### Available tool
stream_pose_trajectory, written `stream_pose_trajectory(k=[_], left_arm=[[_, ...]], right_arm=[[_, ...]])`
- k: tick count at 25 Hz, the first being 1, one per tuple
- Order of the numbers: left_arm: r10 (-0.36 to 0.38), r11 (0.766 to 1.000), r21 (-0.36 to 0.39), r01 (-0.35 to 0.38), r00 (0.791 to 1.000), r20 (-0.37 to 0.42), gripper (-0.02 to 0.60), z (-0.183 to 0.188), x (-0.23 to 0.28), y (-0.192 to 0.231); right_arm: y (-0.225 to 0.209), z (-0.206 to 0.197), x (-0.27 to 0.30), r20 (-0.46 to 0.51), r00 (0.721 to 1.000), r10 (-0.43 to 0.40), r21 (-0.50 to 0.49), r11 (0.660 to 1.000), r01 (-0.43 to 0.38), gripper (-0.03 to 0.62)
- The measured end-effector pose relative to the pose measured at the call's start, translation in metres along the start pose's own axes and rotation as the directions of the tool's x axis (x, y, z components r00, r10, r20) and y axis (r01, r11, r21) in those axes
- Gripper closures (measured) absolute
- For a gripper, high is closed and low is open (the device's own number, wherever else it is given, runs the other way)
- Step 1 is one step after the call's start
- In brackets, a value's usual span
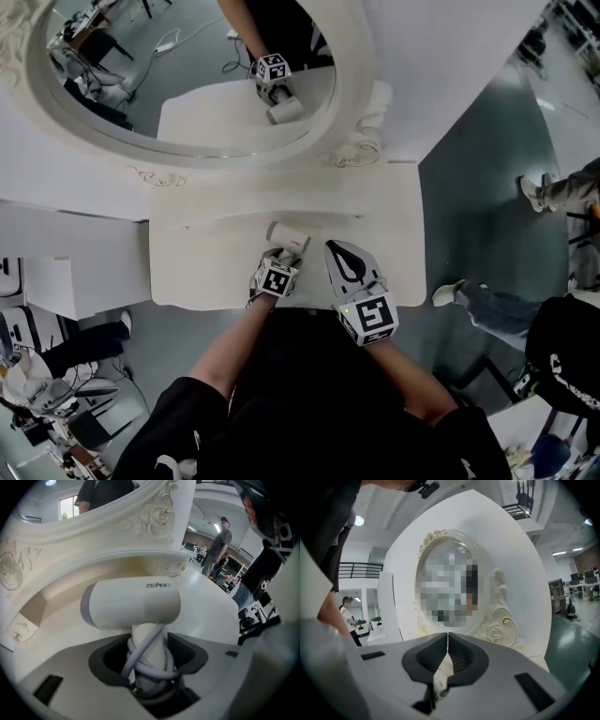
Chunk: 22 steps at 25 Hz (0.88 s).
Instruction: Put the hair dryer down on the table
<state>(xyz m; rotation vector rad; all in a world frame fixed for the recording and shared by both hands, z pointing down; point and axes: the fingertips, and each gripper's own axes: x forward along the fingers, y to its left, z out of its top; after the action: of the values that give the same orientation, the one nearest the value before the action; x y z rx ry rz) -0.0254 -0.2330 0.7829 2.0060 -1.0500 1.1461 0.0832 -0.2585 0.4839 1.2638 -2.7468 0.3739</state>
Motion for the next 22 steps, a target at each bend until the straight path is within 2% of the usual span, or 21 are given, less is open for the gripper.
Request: stream_pose_trajectory(k=[9, 12, 16, 22], left_arm=[[0.021, 1.000, -0.011, -0.021, 1.000, -0.008, 0.313, 0.002, -0.002, 0.002], [0.017, 1.000, -0.024, -0.017, 1.000, -0.005, 0.291, 0.002, -0.002, 0.005], [-0.001, 1.000, 0.001, 0.001, 1.000, 0.017, 0.275, 0.005, -0.002, 0.004], [-0.026, 0.999, -0.036, 0.029, 0.997, 0.067, 0.265, 0.012, -0.021, 0.001]], right_arm=[[0.002, 0.000, 0.002, 0.002, 1.000, 0.000, 0.003, 1.000, 0.000, 0.574], [0.004, -0.001, 0.002, 0.002, 1.000, 0.000, 0.005, 1.000, -0.001, 0.574], [0.005, -0.005, 0.002, -0.005, 1.000, 0.004, 0.001, 1.000, -0.004, 0.574], [0.009, -0.005, 0.002, -0.004, 1.000, 0.000, -0.005, 1.000, 0.000, 0.574]])
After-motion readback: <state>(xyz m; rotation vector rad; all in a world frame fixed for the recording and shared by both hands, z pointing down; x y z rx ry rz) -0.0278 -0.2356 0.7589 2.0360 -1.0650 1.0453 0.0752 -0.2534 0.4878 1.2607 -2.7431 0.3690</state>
